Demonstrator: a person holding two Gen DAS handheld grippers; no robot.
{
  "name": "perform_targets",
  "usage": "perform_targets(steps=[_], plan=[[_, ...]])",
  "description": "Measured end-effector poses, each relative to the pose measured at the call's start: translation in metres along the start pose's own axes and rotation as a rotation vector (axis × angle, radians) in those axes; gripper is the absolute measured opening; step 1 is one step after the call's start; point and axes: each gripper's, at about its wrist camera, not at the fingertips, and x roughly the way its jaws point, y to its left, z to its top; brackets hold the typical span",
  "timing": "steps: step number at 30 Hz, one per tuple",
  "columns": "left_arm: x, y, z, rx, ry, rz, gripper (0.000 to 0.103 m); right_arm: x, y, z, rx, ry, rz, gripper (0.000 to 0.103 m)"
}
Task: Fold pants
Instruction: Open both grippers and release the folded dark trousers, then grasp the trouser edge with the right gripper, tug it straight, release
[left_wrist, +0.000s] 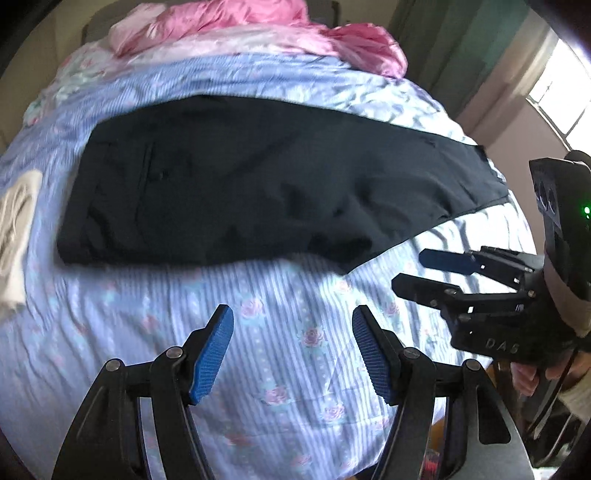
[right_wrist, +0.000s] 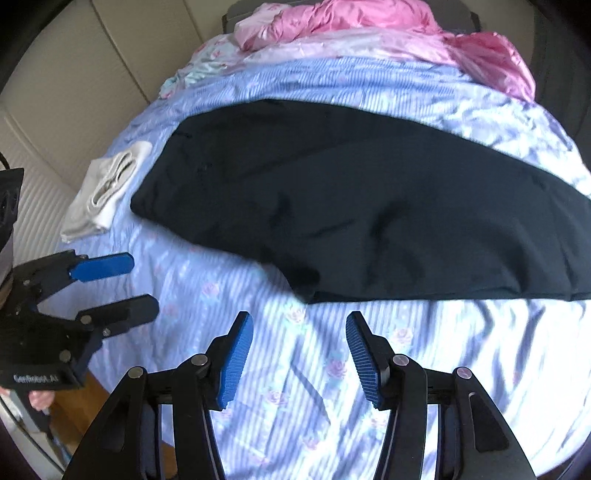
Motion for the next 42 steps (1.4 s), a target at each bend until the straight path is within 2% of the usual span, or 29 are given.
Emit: perform_targets(steps=[2, 8, 13, 19, 24, 28, 30, 32, 38, 42], plan=[[0.011, 0.000, -0.006, -0.035, 0.004, 0.018, 0.066, 0.013, -0.003, -0.003, -0.005, 0.010, 0.020, 0.044], [0.032, 0.010, -0.017, -0.145, 0.000, 0.055, 0.066, 0.047, -0.005, -0.006, -0.049, 0.018, 0.087, 0.040], [0.036, 0.016, -0.022, -0.211, -0.008, 0.077, 0.066, 0.063, -0.012, 0.002, -0.048, 0.025, 0.083, 0.040], [0.031, 0.017, -0.022, -0.247, -0.031, 0.100, 0.066, 0.058, -0.012, 0.018, -0.101, -0.038, 0.065, 0.040], [0.028, 0.022, -0.022, -0.274, -0.041, 0.129, 0.066, 0.078, -0.013, 0.019, -0.148, 0.009, 0.057, 0.040], [0.033, 0.032, -0.019, -0.298, -0.037, 0.172, 0.066, 0.085, -0.012, 0.019, -0.166, 0.004, 0.051, 0.040], [0.034, 0.039, -0.020, -0.334, -0.035, 0.181, 0.066, 0.085, -0.011, 0.019, -0.167, -0.003, 0.056, 0.022], [0.031, 0.046, -0.020, -0.375, -0.043, 0.177, 0.066, 0.083, -0.009, 0.018, -0.168, -0.005, 0.061, 0.013], [0.021, 0.058, -0.027, -0.445, -0.059, 0.214, 0.066, 0.047, -0.002, 0.012, -0.213, -0.048, 0.071, 0.009], [0.018, 0.073, -0.033, -0.531, -0.056, 0.249, 0.066, 0.068, 0.009, 0.001, -0.334, 0.037, 0.016, 0.009]])
